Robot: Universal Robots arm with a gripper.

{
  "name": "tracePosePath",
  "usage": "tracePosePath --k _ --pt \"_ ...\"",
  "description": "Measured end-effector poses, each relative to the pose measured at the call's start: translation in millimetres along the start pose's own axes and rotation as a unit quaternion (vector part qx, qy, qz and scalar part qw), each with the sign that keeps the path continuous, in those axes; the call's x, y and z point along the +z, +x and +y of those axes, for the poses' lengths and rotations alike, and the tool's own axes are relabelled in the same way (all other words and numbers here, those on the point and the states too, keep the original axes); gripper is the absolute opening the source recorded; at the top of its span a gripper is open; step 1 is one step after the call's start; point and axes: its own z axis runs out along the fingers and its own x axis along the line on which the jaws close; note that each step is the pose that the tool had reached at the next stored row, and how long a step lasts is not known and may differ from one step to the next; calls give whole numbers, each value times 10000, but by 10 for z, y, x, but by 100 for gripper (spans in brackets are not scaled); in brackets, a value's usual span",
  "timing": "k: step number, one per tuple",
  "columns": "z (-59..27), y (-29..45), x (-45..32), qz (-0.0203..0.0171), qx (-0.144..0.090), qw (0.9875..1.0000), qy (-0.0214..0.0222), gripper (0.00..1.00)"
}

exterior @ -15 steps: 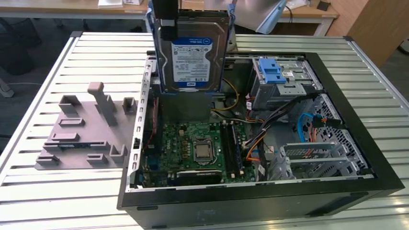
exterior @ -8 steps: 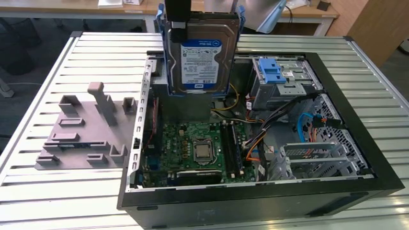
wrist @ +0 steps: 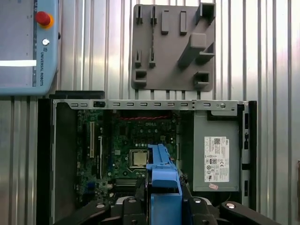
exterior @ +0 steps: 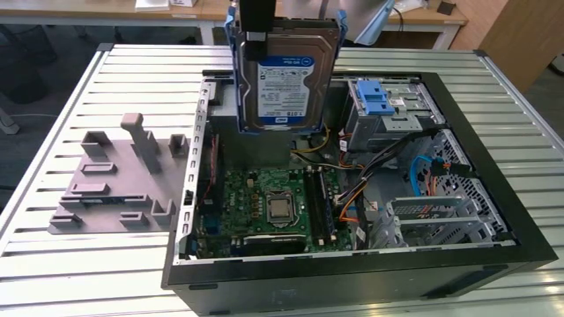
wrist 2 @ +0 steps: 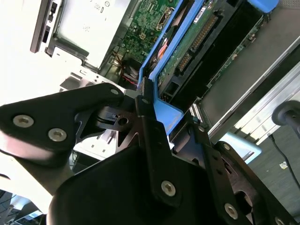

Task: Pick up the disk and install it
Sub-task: 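Pick up the disk, then insert the disk into the insertion slot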

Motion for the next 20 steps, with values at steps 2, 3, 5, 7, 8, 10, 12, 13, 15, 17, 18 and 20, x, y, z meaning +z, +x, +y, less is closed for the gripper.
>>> tracePosePath --k 2,3,5,7,8,10,12,13,15,17,18,20 --pt "-28 6 0 0 0 10000 0 36" --pt "-42 10 0 0 0 10000 0 36" --pt "-72 17 -1 0 0 10000 0 36" --pt "-99 28 0 -1 0 10000 1 36" --pt "-110 34 0 0 0 10000 0 36" --pt "-131 46 -1 0 0 10000 0 36" --pt "-154 58 0 0 0 10000 0 36" --pt "-167 64 0 -1 0 10000 0 36" --pt "-191 76 0 -1 0 10000 0 36" --pt "-210 87 0 0 0 10000 0 36" --pt "-214 92 0 0 0 10000 0 36" --pt "-228 109 1 -1 0 10000 0 36"
